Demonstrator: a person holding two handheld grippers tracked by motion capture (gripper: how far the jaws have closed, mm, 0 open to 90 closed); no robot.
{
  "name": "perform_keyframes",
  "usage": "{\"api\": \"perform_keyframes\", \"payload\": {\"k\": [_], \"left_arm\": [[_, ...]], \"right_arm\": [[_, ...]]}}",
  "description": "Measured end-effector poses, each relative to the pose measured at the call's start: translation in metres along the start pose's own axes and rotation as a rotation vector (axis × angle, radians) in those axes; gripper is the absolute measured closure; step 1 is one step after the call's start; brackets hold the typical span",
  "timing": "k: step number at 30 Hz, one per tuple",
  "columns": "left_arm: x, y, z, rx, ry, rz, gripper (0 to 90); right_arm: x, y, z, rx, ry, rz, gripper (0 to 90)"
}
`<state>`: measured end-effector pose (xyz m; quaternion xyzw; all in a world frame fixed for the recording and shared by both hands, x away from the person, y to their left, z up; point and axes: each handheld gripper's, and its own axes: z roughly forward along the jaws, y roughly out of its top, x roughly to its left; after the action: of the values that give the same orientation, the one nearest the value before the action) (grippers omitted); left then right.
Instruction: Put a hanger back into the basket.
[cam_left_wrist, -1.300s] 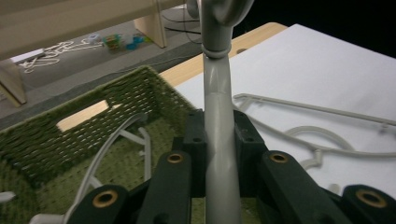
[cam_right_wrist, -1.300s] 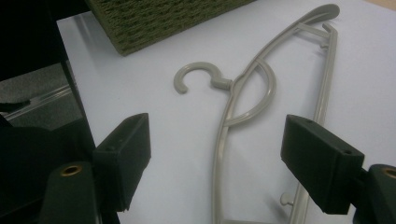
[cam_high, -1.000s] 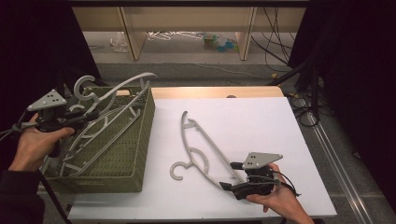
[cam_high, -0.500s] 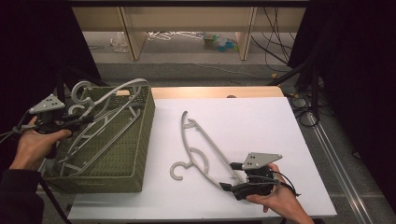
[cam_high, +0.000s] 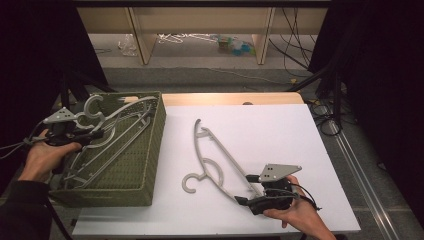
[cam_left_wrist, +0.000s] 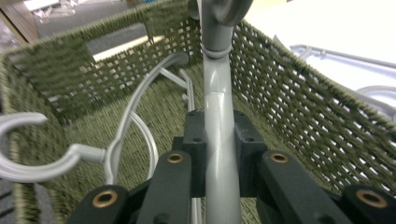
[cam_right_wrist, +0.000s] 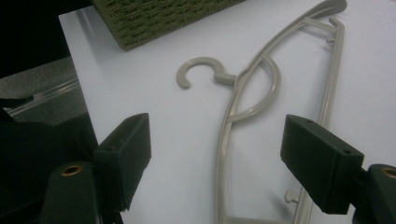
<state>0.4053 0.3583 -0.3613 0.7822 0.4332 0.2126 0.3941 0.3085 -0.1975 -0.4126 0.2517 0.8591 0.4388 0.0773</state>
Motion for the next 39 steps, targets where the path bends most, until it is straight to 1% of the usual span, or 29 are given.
{"api": "perform_keyframes", "payload": {"k": [1, 3, 5, 6, 7, 8, 10, 11, 12, 14, 15, 17, 18, 21, 23, 24, 25, 26, 27, 28, 30, 31, 32, 33, 34, 36, 37, 38, 39], "left_arm": [[0.000, 0.000, 0.001, 0.011, -0.003, 0.002, 78.4], [0.000, -0.003, 0.008, 0.030, -0.012, -0.017, 78.3], [0.001, -0.004, 0.010, 0.041, -0.010, -0.015, 78.3], [0.000, -0.005, 0.013, 0.043, -0.007, -0.025, 78.3], [0.000, -0.005, 0.014, 0.056, -0.004, -0.017, 78.2], [0.001, -0.006, 0.016, 0.064, -0.010, -0.024, 78.2], [0.002, -0.009, 0.021, 0.084, -0.006, -0.047, 77.8], [0.003, -0.010, 0.022, 0.096, -0.006, -0.047, 77.5], [0.005, -0.012, 0.023, 0.123, -0.007, -0.036, 77.2], [0.006, -0.015, 0.026, 0.123, 0.000, -0.057, 76.4], [0.008, -0.016, 0.026, 0.139, 0.009, -0.055, 75.7], [0.010, -0.020, 0.028, 0.133, 0.034, -0.066, 75.5], [0.011, -0.022, 0.028, 0.125, 0.040, -0.080, 75.6], [0.014, -0.025, 0.028, 0.118, 0.046, -0.091, 76.0], [0.015, -0.025, 0.027, 0.139, 0.056, -0.087, 76.0], [0.015, -0.025, 0.028, 0.130, 0.065, -0.100, 75.8], [0.016, -0.025, 0.027, 0.149, 0.090, -0.092, 75.6], [0.016, -0.025, 0.028, 0.154, 0.097, -0.103, 75.5], [0.017, -0.026, 0.029, 0.147, 0.115, -0.120, 75.4], [0.018, -0.026, 0.029, 0.155, 0.122, -0.130, 74.8], [0.020, -0.027, 0.029, 0.166, 0.151, -0.129, 73.2], [0.021, -0.028, 0.029, 0.170, 0.166, -0.138, 72.6], [0.023, -0.029, 0.028, 0.176, 0.175, -0.139, 72.5], [0.025, -0.031, 0.028, 0.167, 0.180, -0.157, 72.3], [0.026, -0.031, 0.027, 0.174, 0.182, -0.164, 72.0], [0.028, -0.034, 0.027, 0.167, 0.188, -0.178, 71.0], [0.030, -0.035, 0.027, 0.173, 0.195, -0.195, 70.1], [0.031, -0.037, 0.026, 0.175, 0.210, -0.200, 69.0], [0.032, -0.039, 0.025, 0.164, 0.222, -0.208, 66.6]], "right_arm": [[0.000, 0.000, 0.000, -0.001, -0.001, -0.001, 25.5], [0.000, 0.000, 0.000, -0.003, -0.003, 0.002, 25.5], [0.000, 0.000, 0.000, -0.003, -0.003, 0.002, 25.5], [0.000, 0.000, 0.000, -0.001, -0.001, 0.000, 25.5], [0.000, 0.000, 0.000, 0.000, 0.000, 0.000, 25.5], [0.000, -0.001, 0.000, 0.002, 0.001, -0.001, 25.5], [0.000, -0.001, 0.001, 0.008, 0.003, 0.002, 25.5], [0.000, -0.001, 0.001, 0.006, 0.001, -0.003, 25.5], [0.000, -0.001, 0.001, 0.007, 0.002, -0.002, 25.5], [0.000, -0.001, 0.001, 0.006, 0.003, -0.002, 25.5], [0.000, -0.001, 0.001, 0.004, -0.001, -0.002, 25.5], [0.001, -0.002, 0.001, 0.011, 0.001, -0.003, 25.5], [0.001, -0.002, 0.001, 0.012, 0.006, -0.004, 25.5], [0.001, -0.001, 0.002, 0.013, 0.006, -0.004, 25.5], [0.001, -0.001, 0.002, 0.013, 0.009, -0.003, 25.5], [0.001, -0.001, 0.002, 0.012, 0.007, -0.004, 25.5], [0.001, -0.001, 0.002, 0.013, 0.006, -0.003, 25.5], [0.001, -0.001, 0.002, 0.014, 0.006, -0.003, 25.5], [0.001, -0.002, 0.002, 0.014, 0.008, -0.002, 25.5], [0.001, -0.001, 0.002, 0.012, 0.009, -0.002, 25.5], [0.001, -0.002, 0.002, 0.013, 0.007, -0.004, 25.5], [0.001, -0.002, 0.002, 0.014, 0.007, -0.002, 25.5], [0.001, -0.002, 0.002, 0.014, 0.008, -0.001, 25.5], [0.000, -0.002, 0.002, 0.011, 0.009, -0.001, 25.5], [0.000, -0.002, 0.002, 0.011, 0.007, -0.001, 25.5], [0.000, -0.002, 0.002, 0.014, 0.006, 0.001, 25.5], [0.000, -0.002, 0.002, 0.014, 0.007, 0.000, 25.5], [0.000, -0.002, 0.002, 0.013, 0.009, -0.002, 25.5], [0.000, -0.002, 0.002, 0.015, 0.009, 0.001, 25.5]]}}
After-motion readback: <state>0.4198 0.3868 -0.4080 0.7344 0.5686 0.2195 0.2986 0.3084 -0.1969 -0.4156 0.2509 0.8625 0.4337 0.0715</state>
